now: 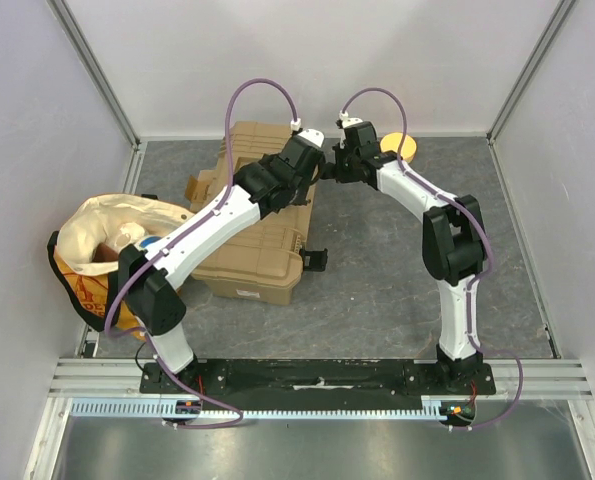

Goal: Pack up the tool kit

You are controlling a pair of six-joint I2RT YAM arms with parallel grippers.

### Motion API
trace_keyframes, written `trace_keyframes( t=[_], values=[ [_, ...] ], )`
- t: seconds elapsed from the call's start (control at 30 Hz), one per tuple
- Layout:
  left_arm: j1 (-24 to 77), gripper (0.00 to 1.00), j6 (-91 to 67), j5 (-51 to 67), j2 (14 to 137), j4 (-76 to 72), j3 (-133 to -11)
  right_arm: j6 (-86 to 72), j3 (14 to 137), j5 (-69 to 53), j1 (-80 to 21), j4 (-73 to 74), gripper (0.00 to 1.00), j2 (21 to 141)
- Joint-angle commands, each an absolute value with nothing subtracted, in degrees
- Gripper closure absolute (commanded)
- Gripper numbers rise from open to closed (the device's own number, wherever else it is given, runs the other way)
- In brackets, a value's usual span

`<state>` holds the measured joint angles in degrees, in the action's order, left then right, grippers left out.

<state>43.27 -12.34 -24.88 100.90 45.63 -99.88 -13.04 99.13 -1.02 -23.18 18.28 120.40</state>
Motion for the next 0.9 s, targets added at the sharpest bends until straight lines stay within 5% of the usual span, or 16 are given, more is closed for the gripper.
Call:
trace_keyframes(
  t=[0.0,0.33,0.87],
  values=[
    [42.7,0.73,-13.5,-14.5,106.6,56.1,-91.9,-6.8,105.8,1.7,-25.6,22.5,0.92,124.8],
    [42.8,0.75,-15.3,-8.4,106.5,51.9,-86.2,-4.1,108.1,2.0,-26.6,22.1,0.99,128.4],
    [42.1,0.76,-16.3,-7.0,104.1,48.8,-83.8,-20.4,98.4,-0.4,-26.0,9.7,1.00,125.1]
  ],
)
